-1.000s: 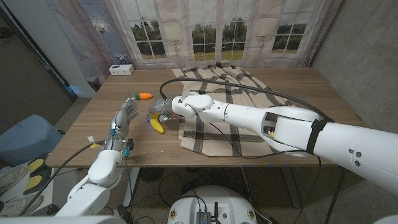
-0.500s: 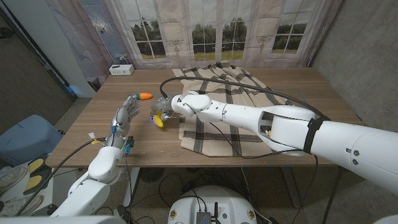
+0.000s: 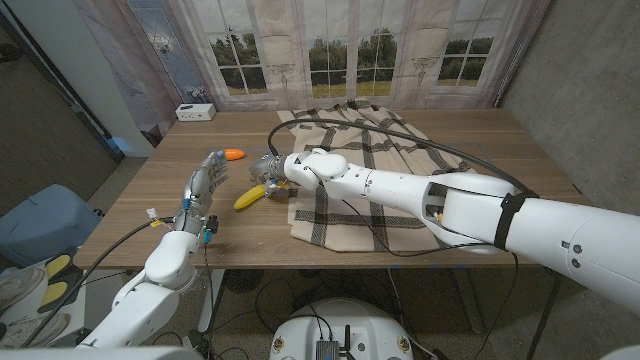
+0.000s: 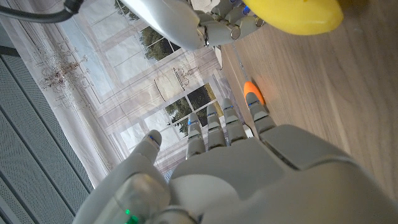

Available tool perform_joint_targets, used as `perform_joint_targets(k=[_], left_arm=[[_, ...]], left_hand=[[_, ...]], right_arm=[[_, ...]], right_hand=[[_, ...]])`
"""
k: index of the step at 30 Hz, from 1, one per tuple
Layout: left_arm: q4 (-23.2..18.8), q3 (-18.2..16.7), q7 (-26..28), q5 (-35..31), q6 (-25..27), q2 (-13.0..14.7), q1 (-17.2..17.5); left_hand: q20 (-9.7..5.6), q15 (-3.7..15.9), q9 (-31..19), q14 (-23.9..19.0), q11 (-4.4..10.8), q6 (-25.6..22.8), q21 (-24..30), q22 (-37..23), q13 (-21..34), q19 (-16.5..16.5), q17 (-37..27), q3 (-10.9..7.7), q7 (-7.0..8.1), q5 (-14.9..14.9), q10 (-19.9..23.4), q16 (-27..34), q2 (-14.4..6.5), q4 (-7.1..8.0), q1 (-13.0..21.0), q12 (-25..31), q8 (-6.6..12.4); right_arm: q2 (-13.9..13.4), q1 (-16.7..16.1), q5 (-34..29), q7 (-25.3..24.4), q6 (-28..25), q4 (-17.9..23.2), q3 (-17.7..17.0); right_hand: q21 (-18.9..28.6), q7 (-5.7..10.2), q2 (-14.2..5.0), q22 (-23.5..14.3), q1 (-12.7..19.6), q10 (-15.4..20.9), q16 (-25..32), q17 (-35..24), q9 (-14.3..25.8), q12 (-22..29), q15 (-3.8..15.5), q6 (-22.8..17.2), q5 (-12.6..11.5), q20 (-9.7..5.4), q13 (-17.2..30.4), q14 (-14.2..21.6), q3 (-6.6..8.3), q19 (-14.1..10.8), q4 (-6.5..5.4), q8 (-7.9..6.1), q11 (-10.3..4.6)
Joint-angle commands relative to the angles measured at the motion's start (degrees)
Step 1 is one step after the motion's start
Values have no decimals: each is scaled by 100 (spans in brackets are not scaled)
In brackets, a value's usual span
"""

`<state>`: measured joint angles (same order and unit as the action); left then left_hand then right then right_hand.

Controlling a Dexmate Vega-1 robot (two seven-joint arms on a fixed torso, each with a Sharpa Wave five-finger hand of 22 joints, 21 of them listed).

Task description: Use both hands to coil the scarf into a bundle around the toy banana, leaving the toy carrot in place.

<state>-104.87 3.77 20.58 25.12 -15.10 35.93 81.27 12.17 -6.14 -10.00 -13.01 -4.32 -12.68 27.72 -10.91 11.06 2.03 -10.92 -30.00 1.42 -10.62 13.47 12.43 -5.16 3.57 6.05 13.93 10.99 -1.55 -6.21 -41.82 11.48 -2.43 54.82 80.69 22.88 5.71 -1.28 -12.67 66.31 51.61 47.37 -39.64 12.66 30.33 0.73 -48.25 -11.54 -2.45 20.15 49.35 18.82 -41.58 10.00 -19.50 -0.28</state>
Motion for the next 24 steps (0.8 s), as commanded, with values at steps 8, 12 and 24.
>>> perform_joint_targets(k=[8, 12, 24], left_arm=[[-166, 95, 165, -96, 213, 37, -80], [-184, 130, 183, -113, 260, 38, -112], [-190, 237, 188, -125, 390, 58, -277]], left_hand=[[7, 7, -32, -67, 17, -32, -14, -21, 30, 23, -14, -22, 3, -43, 57, -13, 12, 27, -27, -31, -19], [7, 8, -32, -66, 22, -29, -20, -21, 30, 28, -12, -29, 1, -45, 61, -19, 5, 26, -21, -36, -20], [8, 15, -32, -70, 22, -31, -37, -21, 31, 40, -7, -45, 9, -48, 66, -31, -7, 23, -5, -51, -19]], right_arm=[[-604, -383, 50, -1105, -42, 645, -567], [-714, -466, 94, -1230, -135, 794, -728], [-1021, -712, 146, -1607, -610, 1297, -1191]], right_hand=[[92, -141, -677, -45, 783, 380, -35, -133, 153, 221, 1225, -1121, 7, -34, 268, 594, -23, -3, -57, -76, -277], [102, -142, -681, -46, 794, 368, -74, -134, 146, 245, 1230, -1135, 4, -37, 301, 597, -20, 14, -65, -82, -307], [156, -117, -670, -43, 820, 385, -213, -150, 116, 360, 1237, -1156, -5, -40, 434, 668, -17, 58, -90, -96, -307]])
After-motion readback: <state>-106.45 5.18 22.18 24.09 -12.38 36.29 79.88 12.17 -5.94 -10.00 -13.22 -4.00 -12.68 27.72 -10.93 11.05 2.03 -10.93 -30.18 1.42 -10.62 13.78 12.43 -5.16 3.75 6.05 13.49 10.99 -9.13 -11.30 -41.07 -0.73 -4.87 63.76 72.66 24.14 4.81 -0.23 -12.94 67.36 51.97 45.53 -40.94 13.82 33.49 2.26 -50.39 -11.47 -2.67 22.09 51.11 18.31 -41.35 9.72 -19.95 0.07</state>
